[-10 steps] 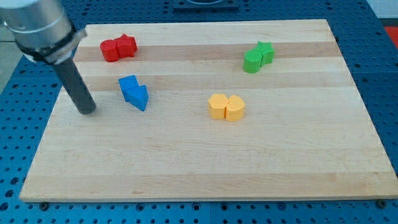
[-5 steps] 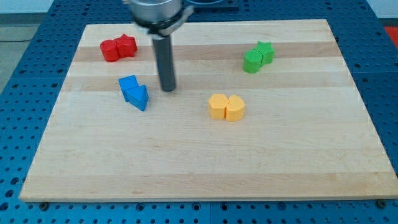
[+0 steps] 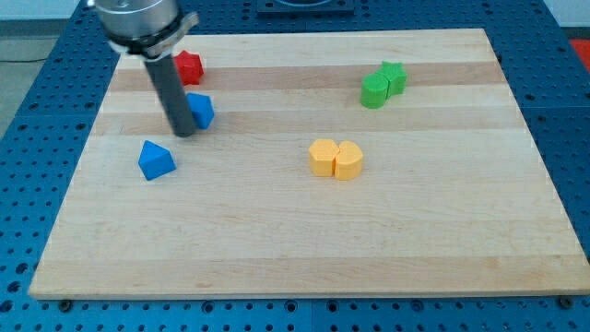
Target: Push the blue cube to the top left corner
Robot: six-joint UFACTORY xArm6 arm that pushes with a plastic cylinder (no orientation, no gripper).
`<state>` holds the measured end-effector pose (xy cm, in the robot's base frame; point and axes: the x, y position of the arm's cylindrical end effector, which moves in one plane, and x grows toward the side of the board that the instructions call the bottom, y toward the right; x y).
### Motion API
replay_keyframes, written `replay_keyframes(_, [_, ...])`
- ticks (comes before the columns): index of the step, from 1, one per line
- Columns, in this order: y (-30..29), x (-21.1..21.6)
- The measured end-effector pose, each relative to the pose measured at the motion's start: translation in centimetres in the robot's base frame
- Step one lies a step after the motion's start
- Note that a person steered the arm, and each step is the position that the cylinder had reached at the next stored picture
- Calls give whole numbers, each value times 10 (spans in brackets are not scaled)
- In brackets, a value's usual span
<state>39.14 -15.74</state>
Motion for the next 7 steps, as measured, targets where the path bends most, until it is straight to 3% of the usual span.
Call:
replay_keyframes(3, [70,-87])
replay_keyframes(4, [82,-77])
replay_keyframes(5, [72,-38])
replay_keyframes(7, [14,-34])
